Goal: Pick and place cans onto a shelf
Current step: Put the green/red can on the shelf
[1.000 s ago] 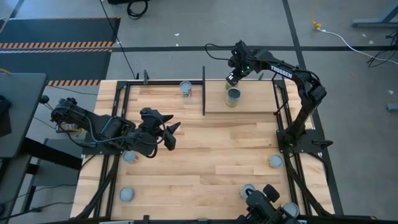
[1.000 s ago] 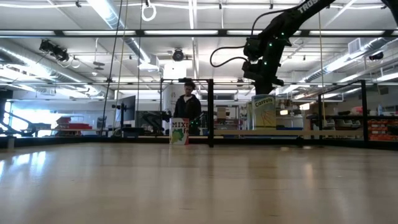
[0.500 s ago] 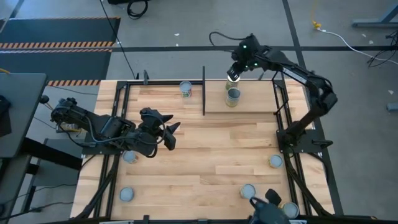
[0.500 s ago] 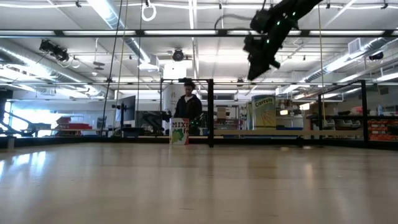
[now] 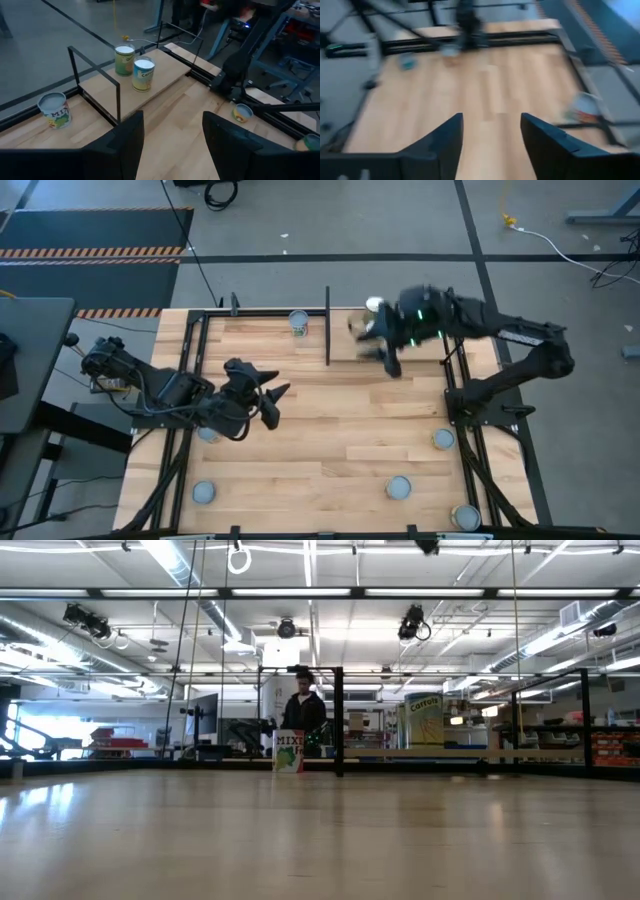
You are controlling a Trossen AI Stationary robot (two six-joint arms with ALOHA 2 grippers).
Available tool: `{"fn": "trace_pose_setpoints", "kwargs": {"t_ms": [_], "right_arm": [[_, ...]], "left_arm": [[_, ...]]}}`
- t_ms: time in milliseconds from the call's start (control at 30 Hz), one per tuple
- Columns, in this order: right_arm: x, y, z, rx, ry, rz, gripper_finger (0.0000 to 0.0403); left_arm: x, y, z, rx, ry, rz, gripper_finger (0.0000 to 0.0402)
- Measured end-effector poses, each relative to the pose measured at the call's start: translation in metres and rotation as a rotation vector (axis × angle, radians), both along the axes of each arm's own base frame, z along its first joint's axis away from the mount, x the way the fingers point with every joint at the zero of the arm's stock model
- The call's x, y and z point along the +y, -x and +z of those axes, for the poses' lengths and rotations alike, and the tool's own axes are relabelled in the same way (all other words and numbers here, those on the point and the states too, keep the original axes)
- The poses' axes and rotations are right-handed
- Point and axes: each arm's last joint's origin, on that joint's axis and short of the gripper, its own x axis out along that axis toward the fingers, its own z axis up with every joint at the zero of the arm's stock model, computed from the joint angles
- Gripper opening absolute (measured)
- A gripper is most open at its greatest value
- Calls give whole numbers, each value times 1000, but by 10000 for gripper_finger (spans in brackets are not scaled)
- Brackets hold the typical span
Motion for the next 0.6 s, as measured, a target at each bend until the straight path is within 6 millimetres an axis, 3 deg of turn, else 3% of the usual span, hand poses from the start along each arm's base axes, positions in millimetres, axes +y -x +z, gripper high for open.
{"fn": "trace_pose_setpoints", "kwargs": {"t_ms": [133, 367, 600], "right_arm": [[55, 4, -5, 76, 8, 107, 246], [127, 21, -40, 439, -30, 85, 316], [210, 17, -80, 590, -61, 164, 348]], "left_arm": [[-6, 2, -1, 14, 17, -49, 205], [-12, 3, -7, 136, 146, -259, 205], [-32, 8, -17, 230, 181, -412, 205]]}}
